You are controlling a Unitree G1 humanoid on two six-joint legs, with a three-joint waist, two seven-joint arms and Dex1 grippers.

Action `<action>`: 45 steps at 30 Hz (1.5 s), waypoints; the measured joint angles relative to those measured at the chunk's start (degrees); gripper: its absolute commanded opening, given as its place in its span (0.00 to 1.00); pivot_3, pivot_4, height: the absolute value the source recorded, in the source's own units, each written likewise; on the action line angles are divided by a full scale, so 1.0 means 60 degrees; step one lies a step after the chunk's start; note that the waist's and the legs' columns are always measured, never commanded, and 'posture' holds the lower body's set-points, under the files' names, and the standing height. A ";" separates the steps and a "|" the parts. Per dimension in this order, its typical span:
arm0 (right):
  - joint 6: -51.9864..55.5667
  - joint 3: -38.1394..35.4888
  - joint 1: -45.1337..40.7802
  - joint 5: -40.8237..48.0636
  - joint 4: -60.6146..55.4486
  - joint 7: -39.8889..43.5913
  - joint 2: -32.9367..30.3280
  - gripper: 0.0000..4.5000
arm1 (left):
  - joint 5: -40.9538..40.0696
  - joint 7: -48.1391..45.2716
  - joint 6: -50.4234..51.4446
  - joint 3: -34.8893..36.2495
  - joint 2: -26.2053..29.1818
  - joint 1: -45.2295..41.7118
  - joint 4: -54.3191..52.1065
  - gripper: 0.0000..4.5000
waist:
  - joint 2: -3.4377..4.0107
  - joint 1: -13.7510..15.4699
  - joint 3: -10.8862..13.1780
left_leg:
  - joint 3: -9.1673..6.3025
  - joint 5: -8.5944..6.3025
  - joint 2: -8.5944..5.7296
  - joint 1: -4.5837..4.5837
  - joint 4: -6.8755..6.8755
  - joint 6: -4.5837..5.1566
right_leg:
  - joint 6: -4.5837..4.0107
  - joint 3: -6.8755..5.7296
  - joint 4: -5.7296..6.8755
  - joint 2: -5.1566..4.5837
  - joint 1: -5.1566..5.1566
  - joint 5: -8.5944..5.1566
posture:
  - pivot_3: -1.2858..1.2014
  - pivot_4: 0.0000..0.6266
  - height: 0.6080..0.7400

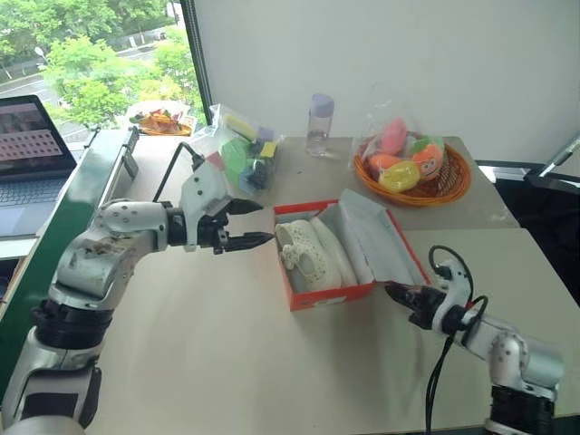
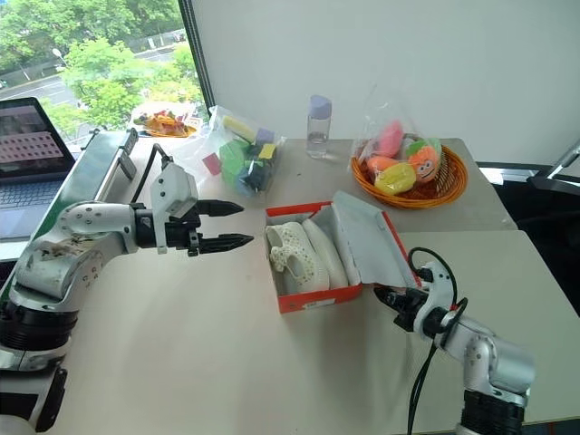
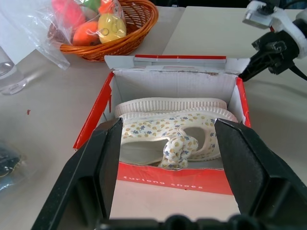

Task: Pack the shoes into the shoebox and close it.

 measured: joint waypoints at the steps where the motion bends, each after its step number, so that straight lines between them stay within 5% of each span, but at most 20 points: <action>1: -0.0384 -0.0070 -0.0097 0.0013 0.0411 -0.0127 0.0206 0.01 | 0.0000 0.0017 0.0023 0.0031 0.0037 0.0007 -0.0013 0.71 | 0.0001 -0.0002 0.0000 | 0.0001 0.0000 -0.0001 0.0002 0.0001 0.0000 | 0.0001 0.0001 0.0002 -0.0001 0.0002 0.0000 | 0.52 0.24 1.00; 12: -0.2656 -0.2757 -0.0404 0.3101 0.2336 0.0047 0.2143 0.01 | -0.0008 0.0056 0.0127 0.0096 0.0091 0.0028 -0.0153 0.71 | -0.0028 -0.0082 -0.0019 | 0.0005 0.0000 0.0012 0.0052 -0.0009 0.0000 | -0.0014 0.0005 0.0004 0.0004 0.0039 0.0008 | 0.52 0.24 1.00; 19: -0.2458 -0.2535 0.0620 0.4956 0.1296 0.0861 0.2408 0.01 | 0.0039 -0.0102 0.0109 0.0079 0.0095 -0.0181 0.0133 0.71 | 0.0011 -0.0055 0.0003 | 0.0012 -0.0001 0.0009 0.0037 -0.0019 -0.0001 | -0.0022 0.0012 0.0005 0.0001 0.0020 0.0010 | 0.52 0.24 1.00; 32: -0.1806 -0.0015 0.1383 0.5820 -0.1321 0.0717 0.1768 0.01 | 0.0208 -0.0304 -0.0009 -0.0051 0.0061 -0.0337 0.0380 0.71 | 0.0016 -0.0021 0.0002 | 0.0014 -0.0001 0.0007 0.0042 -0.0019 -0.0001 | -0.0025 0.0015 0.0009 0.0000 0.0020 0.0005 | 0.52 0.24 1.00; 45: -0.1128 -0.0039 0.3154 0.6839 -0.2022 0.1780 -0.1126 0.01 | 0.0243 -0.0360 -0.0010 -0.0035 0.0107 -0.0324 0.0389 0.71 | 0.0011 -0.0025 -0.0001 | 0.0015 0.0000 0.0009 0.0055 -0.0017 0.0000 | 0.0012 0.0018 0.0003 0.0002 0.0034 -0.0016 | 0.52 0.24 1.00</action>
